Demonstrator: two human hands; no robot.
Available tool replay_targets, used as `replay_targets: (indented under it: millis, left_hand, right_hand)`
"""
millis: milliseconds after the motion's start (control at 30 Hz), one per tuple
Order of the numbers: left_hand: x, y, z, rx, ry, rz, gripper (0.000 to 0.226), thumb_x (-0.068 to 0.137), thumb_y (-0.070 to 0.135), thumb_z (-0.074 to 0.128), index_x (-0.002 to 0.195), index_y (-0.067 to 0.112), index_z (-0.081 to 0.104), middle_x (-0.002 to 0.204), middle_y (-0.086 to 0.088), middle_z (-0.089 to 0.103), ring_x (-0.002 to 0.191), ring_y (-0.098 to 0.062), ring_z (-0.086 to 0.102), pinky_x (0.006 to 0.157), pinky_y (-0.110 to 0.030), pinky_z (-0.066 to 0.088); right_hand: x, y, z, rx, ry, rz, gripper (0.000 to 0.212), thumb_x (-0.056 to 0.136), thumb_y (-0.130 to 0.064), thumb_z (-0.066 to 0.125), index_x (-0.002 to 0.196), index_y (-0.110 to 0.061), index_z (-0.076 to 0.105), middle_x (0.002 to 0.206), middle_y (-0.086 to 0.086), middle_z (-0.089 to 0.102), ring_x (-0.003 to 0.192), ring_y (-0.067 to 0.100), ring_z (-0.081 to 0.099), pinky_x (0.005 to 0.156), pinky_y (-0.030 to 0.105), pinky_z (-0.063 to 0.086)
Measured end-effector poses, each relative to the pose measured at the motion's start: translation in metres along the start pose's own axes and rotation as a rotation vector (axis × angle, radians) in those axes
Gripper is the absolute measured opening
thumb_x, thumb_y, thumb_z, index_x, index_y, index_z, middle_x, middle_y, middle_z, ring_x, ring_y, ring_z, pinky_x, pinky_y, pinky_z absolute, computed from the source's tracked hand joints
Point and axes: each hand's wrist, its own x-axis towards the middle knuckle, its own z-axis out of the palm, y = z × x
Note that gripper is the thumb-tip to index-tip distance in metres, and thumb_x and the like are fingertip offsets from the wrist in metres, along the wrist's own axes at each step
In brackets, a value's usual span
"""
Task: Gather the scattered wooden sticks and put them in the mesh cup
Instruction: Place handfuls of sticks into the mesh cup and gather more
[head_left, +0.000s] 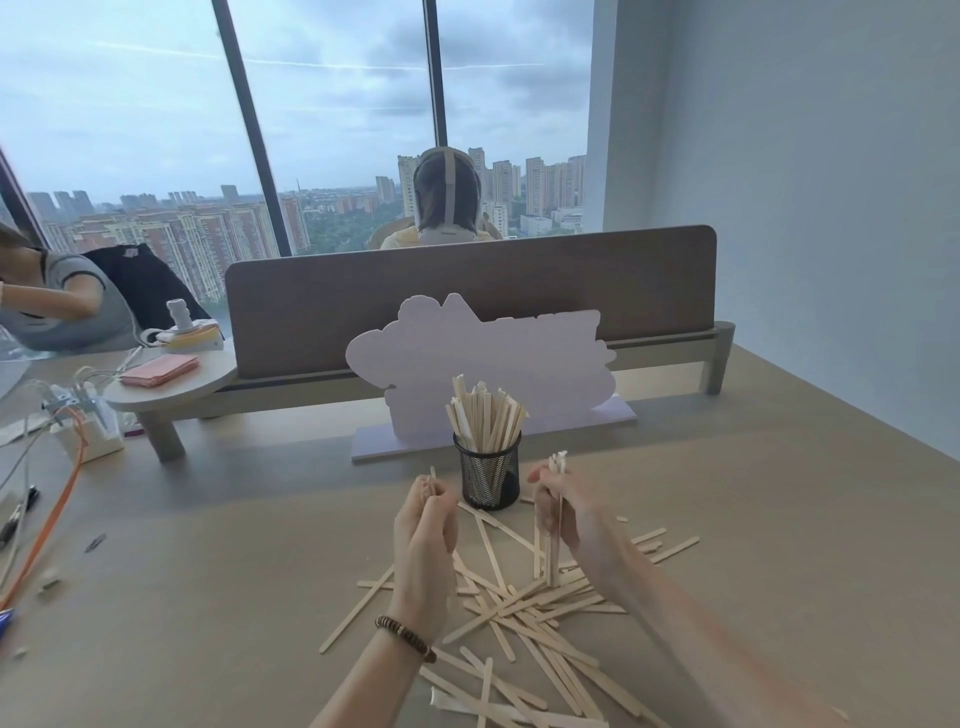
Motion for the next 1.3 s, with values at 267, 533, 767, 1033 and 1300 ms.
replay_targets:
  millis: [267, 533, 767, 1033, 1300]
  left_hand:
    - [0.000, -0.009, -0.026, 0.516, -0.201, 0.088, 0.024, 0.103, 0.018, 0.039, 0.086, 0.002, 0.045, 0.082, -0.002, 0.045, 0.073, -0.013, 0.042, 0.072, -0.025, 0.037]
    - [0.010, 0.006, -0.058, 0.783, -0.224, 0.107, 0.021, 0.095, 0.029, 0.059, 0.081, 0.013, 0.058, 0.062, 0.000, 0.059, 0.051, -0.004, 0.050, 0.054, -0.018, 0.042]
    - [0.039, 0.025, -0.049, 0.626, -0.012, 0.087, 0.025, 0.093, 0.023, 0.062, 0.073, 0.009, 0.060, 0.053, -0.004, 0.066, 0.044, -0.016, 0.062, 0.057, -0.030, 0.052]
    - [0.085, 0.044, -0.015, 0.310, 0.118, 0.067, 0.017, 0.096, 0.019, 0.059, 0.082, 0.008, 0.059, 0.054, 0.001, 0.066, 0.047, -0.012, 0.066, 0.070, -0.049, 0.060]
    - [0.127, 0.029, 0.003, 0.384, 0.095, 0.026, 0.023, 0.096, 0.015, 0.058, 0.083, -0.004, 0.058, 0.048, 0.002, 0.062, 0.042, -0.014, 0.063, 0.064, -0.046, 0.061]
  right_hand:
    - [-0.007, -0.007, -0.016, -0.630, -0.097, -0.059, 0.038, 0.106, -0.039, 0.033, 0.096, -0.007, 0.049, 0.087, 0.000, 0.048, 0.084, 0.015, 0.048, 0.086, 0.037, 0.045]
    - [0.001, -0.010, -0.039, -0.776, -0.083, -0.072, 0.017, 0.100, -0.038, 0.053, 0.090, -0.025, 0.059, 0.069, -0.008, 0.054, 0.060, 0.007, 0.051, 0.064, 0.028, 0.047]
    - [0.022, -0.035, -0.048, -0.485, 0.090, -0.051, 0.018, 0.094, -0.024, 0.067, 0.090, -0.007, 0.067, 0.062, 0.002, 0.069, 0.056, 0.017, 0.066, 0.062, 0.028, 0.057]
    - [0.080, -0.067, -0.030, -0.202, 0.349, -0.163, 0.028, 0.092, -0.026, 0.070, 0.086, 0.000, 0.069, 0.066, 0.008, 0.066, 0.053, 0.015, 0.067, 0.063, 0.034, 0.062]
    - [0.127, -0.050, -0.020, -0.402, 0.318, -0.088, 0.032, 0.094, -0.033, 0.065, 0.084, -0.003, 0.065, 0.065, 0.007, 0.070, 0.051, 0.018, 0.069, 0.065, 0.035, 0.062]
